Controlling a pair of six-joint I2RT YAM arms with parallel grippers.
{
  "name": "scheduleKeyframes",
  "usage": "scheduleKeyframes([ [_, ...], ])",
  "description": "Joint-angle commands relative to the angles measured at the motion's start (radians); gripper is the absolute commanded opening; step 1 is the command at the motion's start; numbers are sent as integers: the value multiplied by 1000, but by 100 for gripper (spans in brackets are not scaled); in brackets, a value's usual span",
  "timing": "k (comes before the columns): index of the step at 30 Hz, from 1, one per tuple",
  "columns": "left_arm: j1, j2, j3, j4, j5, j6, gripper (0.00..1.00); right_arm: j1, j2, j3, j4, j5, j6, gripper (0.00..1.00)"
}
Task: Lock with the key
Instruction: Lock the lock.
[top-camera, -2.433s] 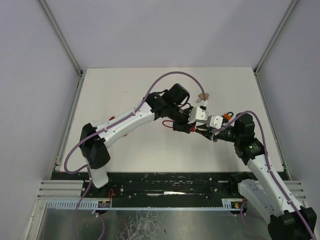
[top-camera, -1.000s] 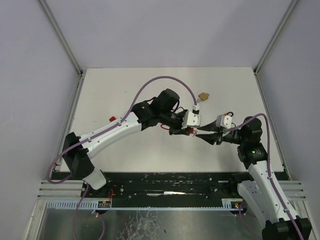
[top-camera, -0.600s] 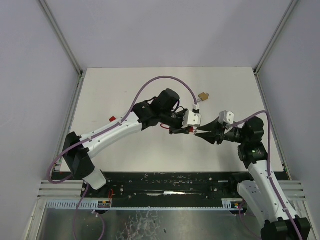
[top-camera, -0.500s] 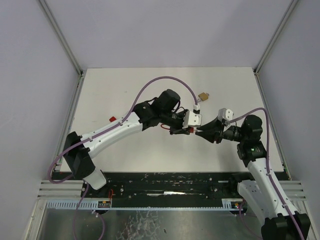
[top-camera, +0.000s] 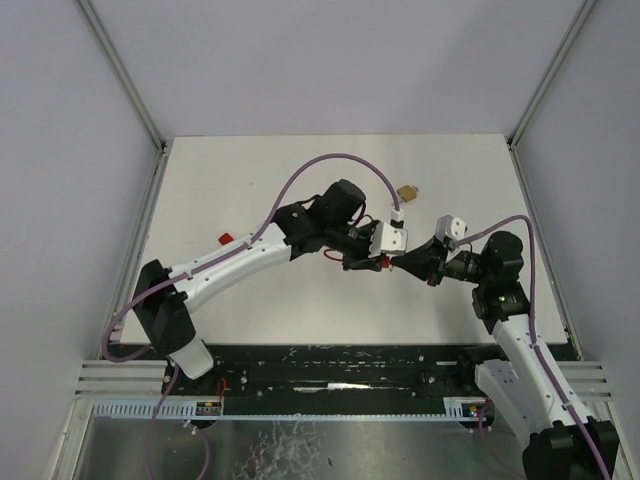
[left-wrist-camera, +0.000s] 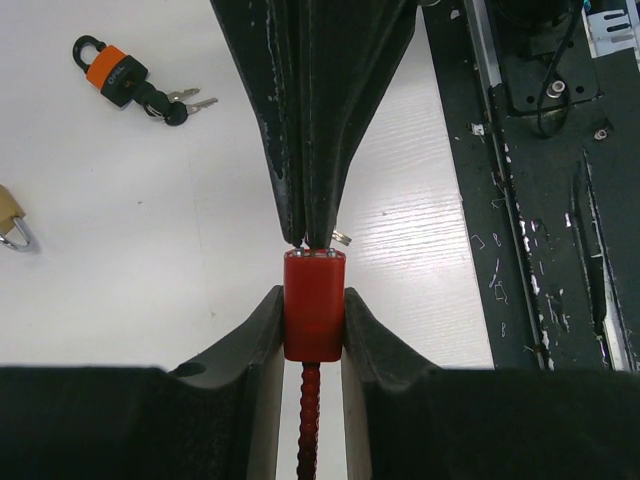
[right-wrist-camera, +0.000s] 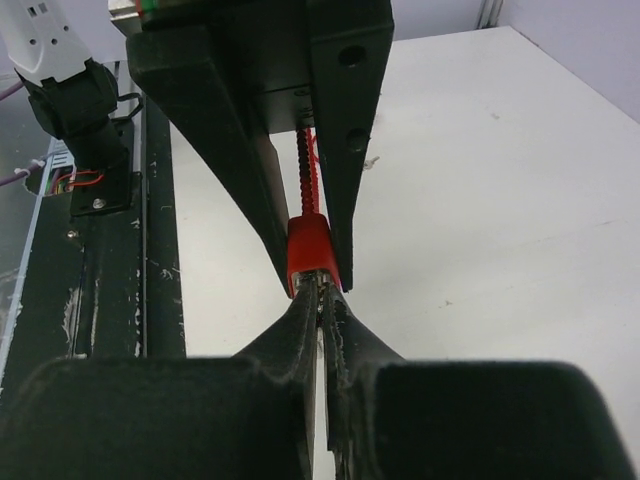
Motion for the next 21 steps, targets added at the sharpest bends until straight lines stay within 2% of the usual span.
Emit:
scheduleKeyframes([
  [1, -7, -5, 48, 40, 8, 1, 0, 3, -6, 52, -116, 14, -134, 6],
  [3, -7, -3, 53, 31, 3, 4, 0, 6, -10, 58, -151, 17, -172, 11],
  [9, -6, 11, 74, -2, -7, 7, 0, 24, -24, 98, -313, 58, -376, 14],
  [11, -7, 12, 73, -5, -5, 8, 0, 24, -26, 101, -321, 79, -394, 18],
  [15, -6, 27, 88, -25, -2, 13, 0, 34, -26, 108, -336, 120, -429, 19],
  [17, -6, 33, 94, -36, -3, 14, 0, 35, -30, 111, -335, 148, -432, 24],
  [21, -6, 38, 97, -42, -2, 16, 0, 35, -36, 112, -328, 146, -426, 23],
])
